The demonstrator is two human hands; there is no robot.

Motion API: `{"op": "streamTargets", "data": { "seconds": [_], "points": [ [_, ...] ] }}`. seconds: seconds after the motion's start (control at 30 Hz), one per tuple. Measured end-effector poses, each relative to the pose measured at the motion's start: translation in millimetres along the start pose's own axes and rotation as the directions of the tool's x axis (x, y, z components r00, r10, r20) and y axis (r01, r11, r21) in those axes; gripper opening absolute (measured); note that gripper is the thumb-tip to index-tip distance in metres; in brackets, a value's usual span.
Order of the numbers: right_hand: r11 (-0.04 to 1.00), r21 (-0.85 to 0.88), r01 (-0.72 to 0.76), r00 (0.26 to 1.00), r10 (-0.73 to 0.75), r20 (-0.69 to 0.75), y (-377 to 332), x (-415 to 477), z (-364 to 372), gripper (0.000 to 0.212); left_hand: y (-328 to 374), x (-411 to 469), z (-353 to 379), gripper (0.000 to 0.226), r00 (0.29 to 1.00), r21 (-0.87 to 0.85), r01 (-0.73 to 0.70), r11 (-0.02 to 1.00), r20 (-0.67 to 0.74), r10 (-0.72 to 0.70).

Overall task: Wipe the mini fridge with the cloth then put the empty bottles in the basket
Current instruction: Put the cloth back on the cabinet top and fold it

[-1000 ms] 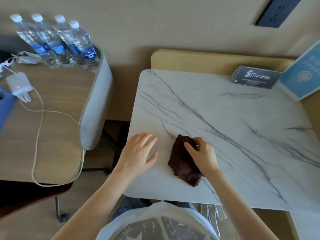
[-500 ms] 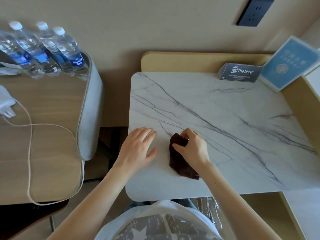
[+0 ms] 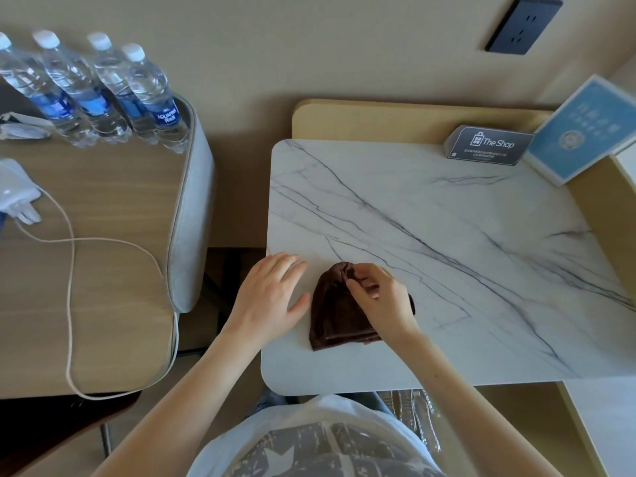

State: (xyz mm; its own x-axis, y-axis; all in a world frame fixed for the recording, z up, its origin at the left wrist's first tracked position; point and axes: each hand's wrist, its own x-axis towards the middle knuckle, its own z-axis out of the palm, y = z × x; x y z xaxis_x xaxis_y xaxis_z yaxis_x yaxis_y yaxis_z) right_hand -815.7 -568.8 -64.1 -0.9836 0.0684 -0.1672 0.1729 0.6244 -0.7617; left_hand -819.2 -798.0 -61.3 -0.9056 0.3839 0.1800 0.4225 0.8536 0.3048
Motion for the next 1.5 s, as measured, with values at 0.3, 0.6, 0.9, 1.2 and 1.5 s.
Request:
{"op": "streamTargets", "data": {
  "seconds": [0.3,0.6,0.9,1.2,1.5],
  "points": [
    [0.96,-0.146,0.238,0.942,-0.192,0.274,17.1,-28.5,27.8,0.046,3.0,-2.6,2.0,0.046,0.999,-0.022,0.012,1.0,0.042,-0.011],
    [0.811,-0.267,0.52,0.851,-0.518,0.084,17.4,-19.1,23.1,0.032,1.2,-12.3,1.6,0.046,0.997,-0.033,0.073,0.997,0.013,-0.073],
    [0.717,-0.549,0.43,0.898,-0.274,0.345,32.7,-3.1,63.6,0.06,-3.4,-4.5,6.4,0.055,0.99,-0.001,0.135,0.991,0.042,-0.135],
    [0.743,-0.538,0.398,0.915,-0.279,0.292,20.7,56.7,61.5,0.063,-16.1,27.0,14.3,0.052,0.985,0.014,0.168,0.986,0.03,-0.168],
    [0.768,-0.542,0.341,0.937,-0.228,0.266,-7.5,165.1,65.5,0.064,-49.7,92.9,13.7,0.053,0.98,0.006,0.195,0.981,0.023,-0.196]
  ]
}}
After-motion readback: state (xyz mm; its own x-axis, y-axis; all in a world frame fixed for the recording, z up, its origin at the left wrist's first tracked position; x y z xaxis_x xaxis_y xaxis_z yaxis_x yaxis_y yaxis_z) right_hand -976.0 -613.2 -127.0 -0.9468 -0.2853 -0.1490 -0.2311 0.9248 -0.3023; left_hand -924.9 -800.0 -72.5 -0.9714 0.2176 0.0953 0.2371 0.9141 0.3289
